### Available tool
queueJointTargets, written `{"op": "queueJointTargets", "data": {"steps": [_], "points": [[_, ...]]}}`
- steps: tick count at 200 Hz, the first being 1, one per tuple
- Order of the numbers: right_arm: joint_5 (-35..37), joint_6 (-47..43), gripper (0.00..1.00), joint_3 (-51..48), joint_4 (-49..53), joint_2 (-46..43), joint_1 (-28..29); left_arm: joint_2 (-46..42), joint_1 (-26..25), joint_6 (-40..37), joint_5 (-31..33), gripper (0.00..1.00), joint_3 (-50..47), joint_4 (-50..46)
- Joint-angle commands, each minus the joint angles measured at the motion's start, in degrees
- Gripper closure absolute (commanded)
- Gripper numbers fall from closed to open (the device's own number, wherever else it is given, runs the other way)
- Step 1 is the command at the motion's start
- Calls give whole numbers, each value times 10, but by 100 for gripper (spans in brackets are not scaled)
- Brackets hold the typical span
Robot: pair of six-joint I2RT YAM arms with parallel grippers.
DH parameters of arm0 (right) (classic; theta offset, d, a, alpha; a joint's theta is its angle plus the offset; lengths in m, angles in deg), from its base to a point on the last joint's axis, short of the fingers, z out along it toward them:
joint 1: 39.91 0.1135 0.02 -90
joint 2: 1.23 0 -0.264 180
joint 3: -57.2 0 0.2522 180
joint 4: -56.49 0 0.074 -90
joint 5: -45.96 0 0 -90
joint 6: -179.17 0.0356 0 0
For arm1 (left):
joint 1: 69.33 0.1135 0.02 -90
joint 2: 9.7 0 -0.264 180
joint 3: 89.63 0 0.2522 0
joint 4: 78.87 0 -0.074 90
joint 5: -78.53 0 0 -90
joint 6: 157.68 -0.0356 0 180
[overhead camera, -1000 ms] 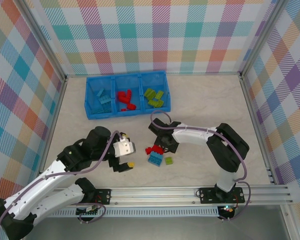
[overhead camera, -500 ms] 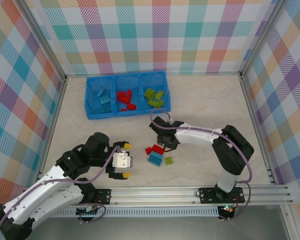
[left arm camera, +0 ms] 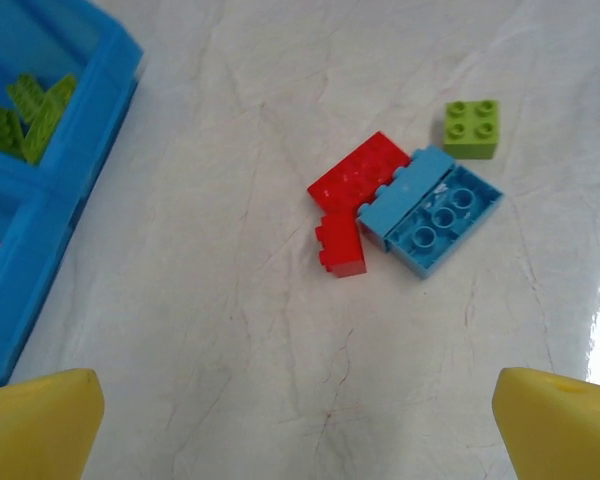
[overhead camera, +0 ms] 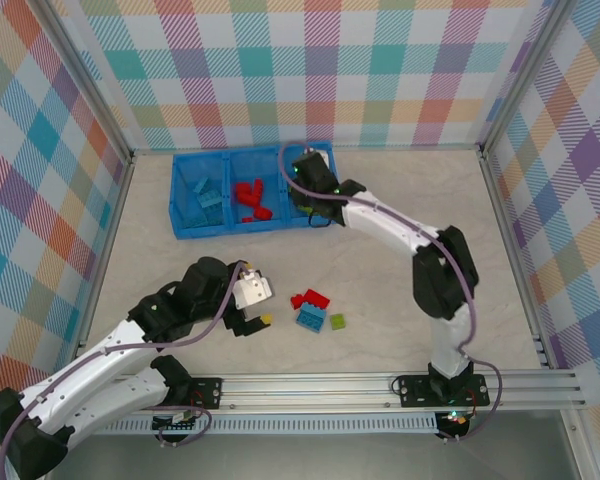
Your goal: Sort the legos into containers by color
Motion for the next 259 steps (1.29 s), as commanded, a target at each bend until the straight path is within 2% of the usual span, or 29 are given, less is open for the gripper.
{"op": "queueJointTargets", "data": {"steps": [1,17,36,75,99,113,126,144,152,165,184,213,239,259], "points": [[-24,-57,82,62,36,65,-11,10,2,62,37,0,31,16],[-21,-62,67,105,50,92,-17,15,4,65,31,0,33,18],[-23,-75,57,125,51,94,-18,12,5,68,13,0,32,23],[-34,-85,45,93,56,32,-18,6,5,68,7,0,28,28],[-63,-94,44,33,57,-47,-18,11,4,71,2,0,36,20],[-109,-115,42,-30,54,-118,-18,16,5,80,-12,0,40,18],[-169,-138,33,-96,44,-186,-18,29,5,88,-41,0,47,8],[-308,-165,18,-216,11,-298,-18,62,-3,104,-90,0,64,-18],[-367,-164,7,-267,5,-358,-18,81,-16,121,-88,1,77,-33],[-412,-143,0,-333,4,-431,-18,109,-33,174,-66,2,95,-39],[-446,-113,0,-427,22,-546,-18,138,-44,236,-46,2,89,-15],[-436,-93,0,-505,83,-667,-18,217,-44,296,-6,4,107,-23],[-426,-93,0,-525,119,-698,-18,308,-45,301,7,9,145,-52],[-408,-87,0,-525,125,-697,-18,367,-47,285,45,14,162,-64]]}}
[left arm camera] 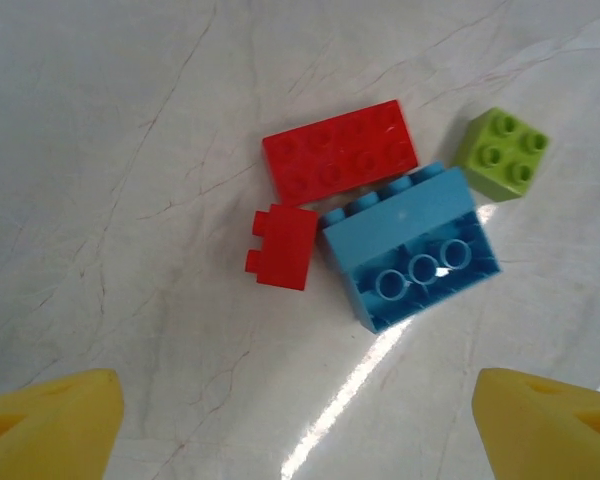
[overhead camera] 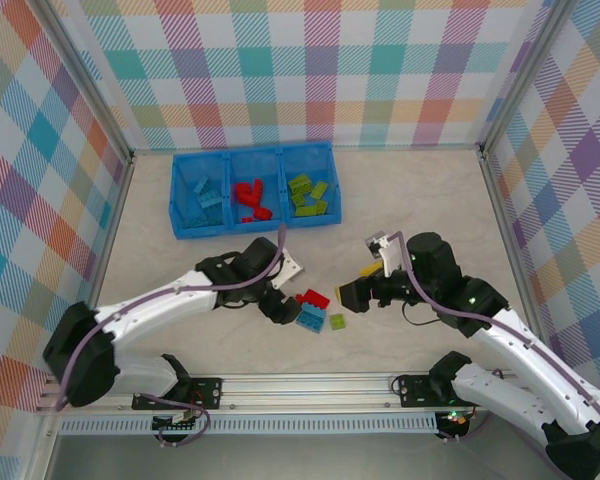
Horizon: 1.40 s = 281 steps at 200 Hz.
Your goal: Sort the legos into containers by color
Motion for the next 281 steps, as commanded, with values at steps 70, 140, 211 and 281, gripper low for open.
{"op": "queueJointTargets", "data": {"steps": [70,140,211,281], "points": [[28,41,0,-11,18,1,-1,176,-26,-28,55,33,74,-33],[39,59,0,-27,14,-22,-1,227,-26,-47,38,53,97,2],[32,61,0,-18,33,-15,0,263,-26,-52,23,76,108,14],[11,63,0,-12,37,-6,-1,163,5,-4,51,85,95,18]]}}
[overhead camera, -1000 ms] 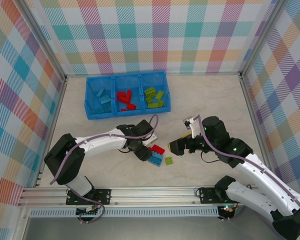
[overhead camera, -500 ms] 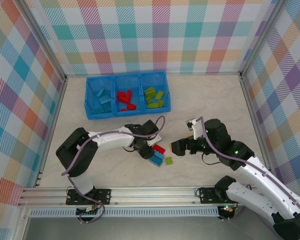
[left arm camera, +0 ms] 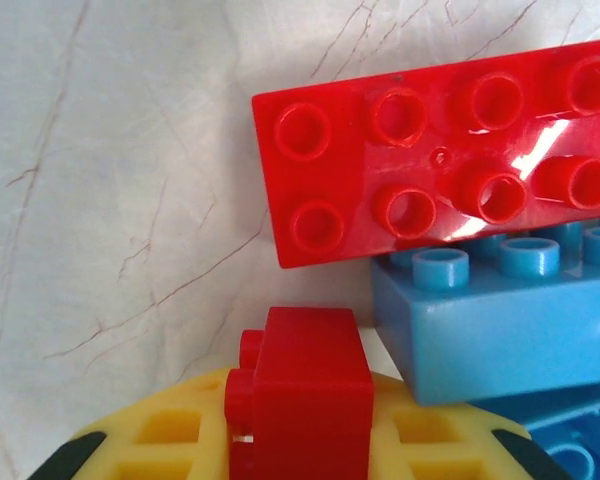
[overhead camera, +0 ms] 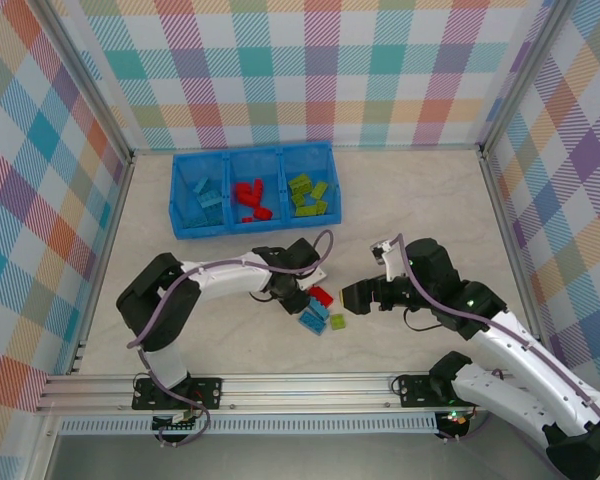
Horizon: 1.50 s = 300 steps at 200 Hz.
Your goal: Sort the legos into containers by color
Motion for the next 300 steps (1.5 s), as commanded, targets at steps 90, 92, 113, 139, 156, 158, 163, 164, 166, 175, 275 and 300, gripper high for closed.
{"op": "queueJointTargets", "data": {"steps": [90,92,113,139,156,158,163,164,166,175,275,300], "points": [[-15,25,0,13,9,-18,0,54,256,117,103,84,255,5],[-14,26,0,14,11,-19,0,62,259,117,105,84,262,4],[3,34,0,23,35,-30,0,118,287,113,116,83,325,7],[30,37,0,30,74,-34,0,147,301,98,89,70,375,21],[43,39,0,31,89,-31,0,149,301,89,85,57,394,16],[44,39,0,31,89,-31,-1,148,301,88,85,56,396,15],[44,40,0,31,92,-29,0,143,301,87,84,55,397,13],[44,40,0,31,92,-28,0,142,301,87,84,55,397,13],[44,40,0,30,92,-27,-1,140,301,87,84,55,397,12],[44,42,0,29,89,-24,0,122,301,89,81,53,389,13],[44,33,0,-15,-2,14,-1,-298,44,254,95,52,6,30],[50,24,0,-25,-8,12,0,-349,-84,327,155,52,-71,8]]}}
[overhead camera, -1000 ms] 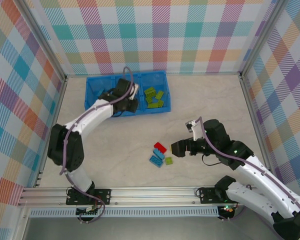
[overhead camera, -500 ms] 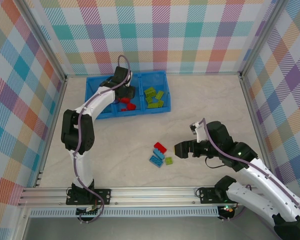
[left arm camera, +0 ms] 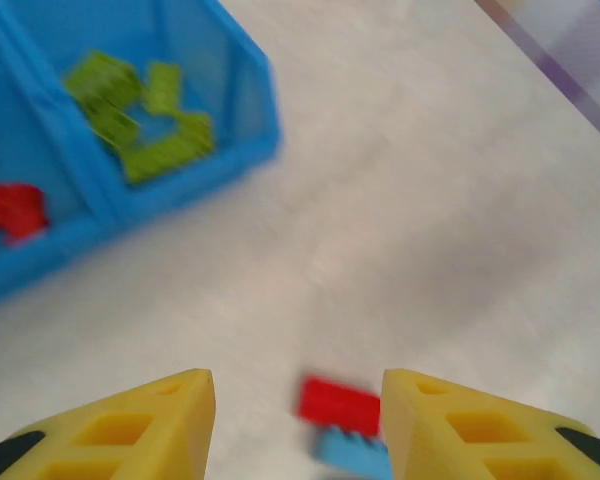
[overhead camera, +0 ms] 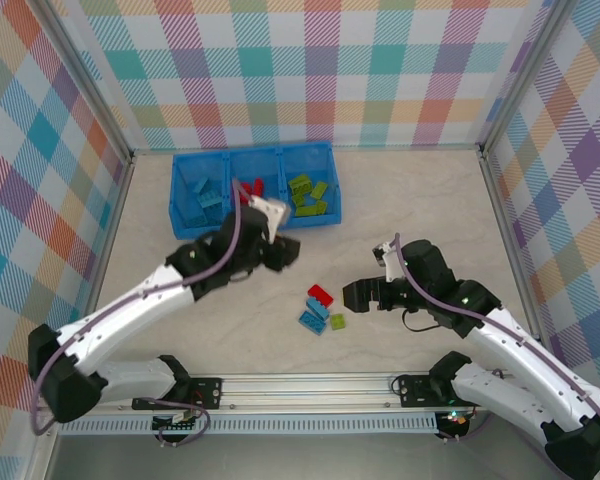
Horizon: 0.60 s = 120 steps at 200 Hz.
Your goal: Sort the legos into containers by color
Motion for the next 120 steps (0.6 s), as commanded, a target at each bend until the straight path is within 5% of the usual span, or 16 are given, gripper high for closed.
{"op": "queueJointTargets", "data": {"steps": [1,19,55,120], "points": [[10,-12,0,-12,-25,-1,0,-23,-88,96,73,52,-67,-35],[8,-13,0,-16,-38,1,-1,-18,-155,163,97,48,-97,-39],[-2,-4,0,-22,-61,8,0,66,-193,204,95,1,-129,16],[9,-11,0,-21,-29,-33,-1,259,-188,111,54,0,-38,2]]}}
